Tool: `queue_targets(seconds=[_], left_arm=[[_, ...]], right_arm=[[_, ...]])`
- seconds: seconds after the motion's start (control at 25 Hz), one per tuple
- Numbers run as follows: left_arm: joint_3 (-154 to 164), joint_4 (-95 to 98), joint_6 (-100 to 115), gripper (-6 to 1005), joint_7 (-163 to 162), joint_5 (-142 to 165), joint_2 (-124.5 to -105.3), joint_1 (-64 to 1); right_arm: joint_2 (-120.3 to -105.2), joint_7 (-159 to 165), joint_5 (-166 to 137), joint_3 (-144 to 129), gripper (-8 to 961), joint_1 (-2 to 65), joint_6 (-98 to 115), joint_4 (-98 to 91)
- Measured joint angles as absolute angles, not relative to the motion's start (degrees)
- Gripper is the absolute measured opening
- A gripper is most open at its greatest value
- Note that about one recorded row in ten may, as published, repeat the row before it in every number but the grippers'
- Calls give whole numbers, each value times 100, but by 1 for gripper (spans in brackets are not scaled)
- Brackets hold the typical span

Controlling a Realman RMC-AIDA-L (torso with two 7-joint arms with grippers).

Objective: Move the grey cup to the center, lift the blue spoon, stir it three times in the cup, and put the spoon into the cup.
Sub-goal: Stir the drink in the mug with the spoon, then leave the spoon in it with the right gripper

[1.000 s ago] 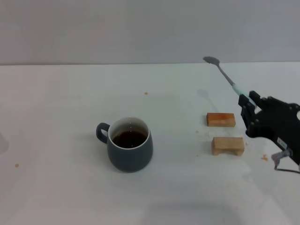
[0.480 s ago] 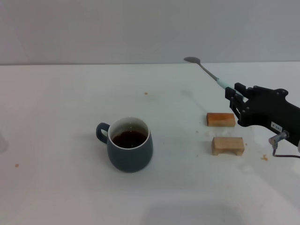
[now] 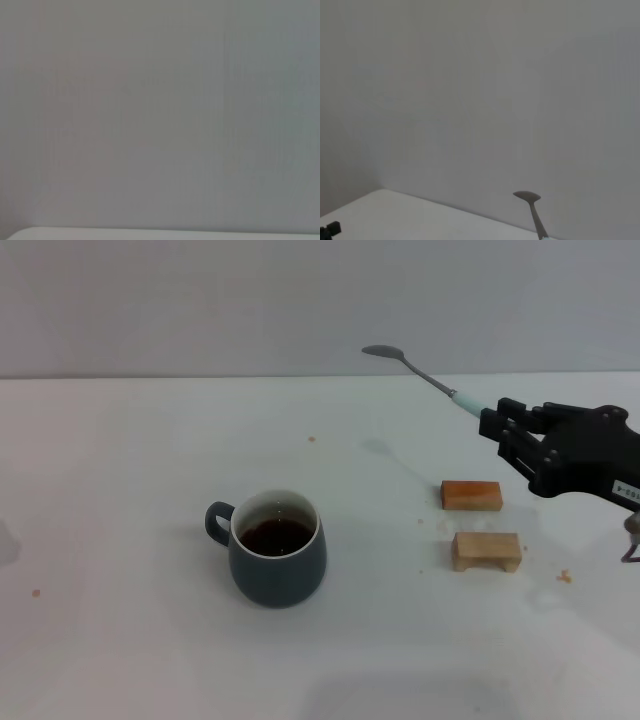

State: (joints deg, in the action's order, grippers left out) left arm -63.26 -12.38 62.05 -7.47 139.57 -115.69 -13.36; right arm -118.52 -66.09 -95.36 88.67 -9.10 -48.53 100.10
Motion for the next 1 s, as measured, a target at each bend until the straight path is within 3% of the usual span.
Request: queue_targets(seconds=[1.0], left_arm=[[-6372, -1186, 6205, 1, -747, 13983, -11602, -1380]], right_arm=[[-11857, -4322, -9956, 10078, 158, -67, -6681, 11223]])
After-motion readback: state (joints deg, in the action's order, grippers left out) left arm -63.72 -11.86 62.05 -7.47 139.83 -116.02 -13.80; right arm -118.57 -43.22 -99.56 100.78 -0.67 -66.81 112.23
